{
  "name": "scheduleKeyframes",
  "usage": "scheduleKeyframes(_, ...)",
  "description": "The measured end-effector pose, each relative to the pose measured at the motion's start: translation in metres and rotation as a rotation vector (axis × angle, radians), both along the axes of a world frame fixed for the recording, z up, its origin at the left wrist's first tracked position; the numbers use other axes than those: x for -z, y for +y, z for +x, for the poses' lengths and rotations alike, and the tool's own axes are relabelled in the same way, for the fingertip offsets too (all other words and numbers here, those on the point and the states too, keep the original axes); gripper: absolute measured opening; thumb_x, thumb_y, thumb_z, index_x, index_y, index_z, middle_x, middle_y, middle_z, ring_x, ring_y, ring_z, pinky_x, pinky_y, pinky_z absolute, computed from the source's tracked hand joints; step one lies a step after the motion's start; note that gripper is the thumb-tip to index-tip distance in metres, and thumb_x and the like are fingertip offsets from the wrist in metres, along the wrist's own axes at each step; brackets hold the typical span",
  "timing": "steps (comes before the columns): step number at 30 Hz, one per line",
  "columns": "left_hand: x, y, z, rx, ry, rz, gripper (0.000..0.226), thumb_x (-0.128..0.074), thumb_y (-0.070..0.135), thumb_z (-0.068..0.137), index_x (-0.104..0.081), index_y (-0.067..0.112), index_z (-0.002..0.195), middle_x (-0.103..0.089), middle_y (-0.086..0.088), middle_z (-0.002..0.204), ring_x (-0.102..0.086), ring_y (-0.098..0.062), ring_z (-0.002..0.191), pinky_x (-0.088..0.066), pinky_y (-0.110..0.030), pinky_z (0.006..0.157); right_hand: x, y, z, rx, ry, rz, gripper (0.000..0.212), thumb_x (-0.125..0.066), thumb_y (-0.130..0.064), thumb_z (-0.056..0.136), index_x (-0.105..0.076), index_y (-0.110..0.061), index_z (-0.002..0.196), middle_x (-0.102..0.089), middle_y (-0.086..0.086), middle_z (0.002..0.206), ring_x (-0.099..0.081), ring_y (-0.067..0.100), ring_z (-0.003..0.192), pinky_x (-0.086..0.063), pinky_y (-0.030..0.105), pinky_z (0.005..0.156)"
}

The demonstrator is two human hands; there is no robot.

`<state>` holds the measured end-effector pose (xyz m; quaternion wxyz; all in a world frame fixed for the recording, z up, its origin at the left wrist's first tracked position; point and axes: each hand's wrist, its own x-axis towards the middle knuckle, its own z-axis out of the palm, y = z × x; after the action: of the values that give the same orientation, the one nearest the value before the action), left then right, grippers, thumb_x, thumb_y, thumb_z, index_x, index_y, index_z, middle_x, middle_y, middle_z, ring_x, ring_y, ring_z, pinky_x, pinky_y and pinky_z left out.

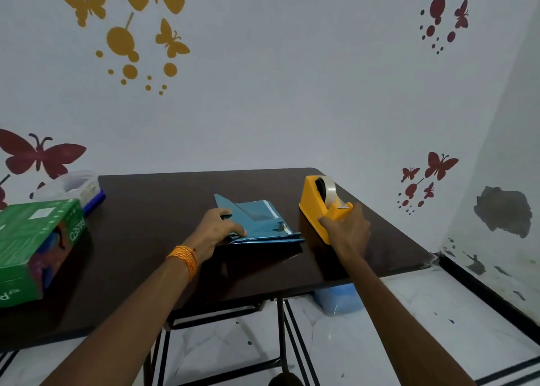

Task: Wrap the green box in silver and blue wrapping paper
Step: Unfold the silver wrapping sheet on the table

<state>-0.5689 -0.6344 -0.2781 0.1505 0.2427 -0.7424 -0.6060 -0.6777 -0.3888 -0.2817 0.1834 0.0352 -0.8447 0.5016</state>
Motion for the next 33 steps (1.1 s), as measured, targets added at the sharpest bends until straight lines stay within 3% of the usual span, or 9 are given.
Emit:
scheduleKeyframes(3, 0.004, -0.001, 0.004, -0.007, 0.045, 0.084, 0.086, -0.085, -0.005, 0.062, -0.047, 0.002, 0.139, -0.054, -0.015, 0.13, -0.058, -0.031, 0.113, -0.055, -0.04, 0.093, -0.003, -0.005, 0.015, 0.144, 0.244, 0.082, 0.078, -0.083, -0.027, 0.074, -0.045, -0.012, 0.141, -0.053, 0.011, 0.137, -0.051, 0.032, 0.125, -0.05, 0.046, 0.093)
scheduleKeyframes(6, 0.002, -0.002, 0.012, -0.014, 0.106, 0.23, 0.077, -0.081, -0.008, 0.068, -0.047, 0.003, 0.137, -0.056, -0.016, 0.128, -0.063, -0.027, 0.104, -0.057, -0.03, 0.071, -0.01, -0.026, 0.044, -0.002, 0.475, 0.085, 0.031, -0.069, -0.022, 0.088, -0.062, -0.014, 0.118, -0.063, 0.004, 0.111, -0.058, 0.022, 0.105, -0.046, 0.029, 0.08)
scheduleKeyframes(8, 0.001, -0.001, 0.017, -0.015, 0.13, 0.257, 0.076, -0.078, -0.009, 0.071, -0.047, 0.005, 0.139, -0.056, -0.015, 0.129, -0.063, -0.026, 0.103, -0.056, -0.029, 0.07, -0.015, -0.044, 0.059, -0.215, 0.314, 0.057, 0.014, -0.062, -0.029, 0.094, -0.066, -0.016, 0.097, -0.067, -0.005, 0.09, -0.062, 0.013, 0.087, -0.043, 0.023, 0.067)
scheduleKeyframes(10, 0.001, -0.001, 0.024, -0.019, 0.17, 0.278, 0.074, -0.075, -0.011, 0.074, -0.047, 0.006, 0.14, -0.056, -0.014, 0.129, -0.063, -0.025, 0.103, -0.057, -0.031, 0.076, -0.016, -0.062, 0.061, -0.384, 0.062, 0.014, 0.024, -0.061, -0.04, 0.094, -0.061, -0.018, 0.086, -0.063, -0.006, 0.082, -0.059, 0.012, 0.079, -0.044, 0.028, 0.066)
scheduleKeyframes(15, -0.003, -0.009, 0.042, -0.028, 0.321, 0.391, 0.076, -0.073, -0.015, 0.073, -0.046, 0.008, 0.141, -0.055, -0.015, 0.131, -0.065, -0.027, 0.105, -0.06, -0.033, 0.075, -0.014, -0.093, 0.052, -0.521, -0.373, -0.202, 0.041, -0.063, -0.056, 0.081, -0.048, -0.018, 0.074, -0.061, 0.004, 0.085, -0.065, 0.026, 0.087, -0.053, 0.051, 0.087)
scheduleKeyframes(18, -0.006, -0.011, 0.05, -0.028, 0.393, 0.426, 0.07, -0.069, -0.018, 0.076, -0.048, 0.01, 0.137, -0.057, -0.011, 0.124, -0.066, -0.023, 0.101, -0.061, -0.029, 0.071, -0.023, -0.098, 0.053, -0.558, -0.565, -0.257, 0.025, -0.068, -0.039, 0.089, -0.056, -0.016, 0.092, -0.063, 0.007, 0.096, -0.06, 0.019, 0.084, -0.052, 0.041, 0.084)
scheduleKeyframes(23, -0.004, -0.017, 0.056, 0.032, 0.426, 0.42, 0.059, -0.068, -0.013, 0.08, -0.056, 0.016, 0.13, -0.057, -0.008, 0.126, -0.066, -0.021, 0.105, -0.06, -0.03, 0.077, -0.038, -0.099, 0.055, -0.641, -0.752, -0.55, 0.023, -0.071, -0.004, 0.086, -0.061, -0.003, 0.106, -0.066, 0.012, 0.09, -0.064, 0.021, 0.073, -0.049, 0.024, 0.055)
scheduleKeyframes(28, -0.006, -0.016, 0.061, -0.183, 0.188, -0.36, 0.05, -0.075, 0.037, 0.084, -0.056, 0.022, 0.128, -0.037, -0.002, 0.143, -0.042, -0.018, 0.13, -0.037, -0.024, 0.097, -0.043, -0.108, 0.051, -0.667, -0.297, -0.496, 0.042, -0.089, -0.001, 0.069, -0.065, -0.003, 0.105, -0.072, 0.015, 0.1, -0.073, 0.025, 0.082, -0.063, 0.034, 0.071)
scheduleKeyframes(33, -0.039, 0.004, 0.063, 0.017, 0.302, -0.491, 0.043, -0.079, 0.051, 0.074, -0.068, 0.027, 0.109, -0.068, 0.015, 0.108, -0.062, 0.004, 0.097, -0.047, -0.011, 0.077, -0.054, -0.13, 0.059, -0.691, -0.101, -0.315, 0.054, -0.098, -0.029, 0.055, -0.066, -0.015, 0.096, -0.074, 0.008, 0.093, -0.075, 0.023, 0.083, -0.063, 0.04, 0.07)
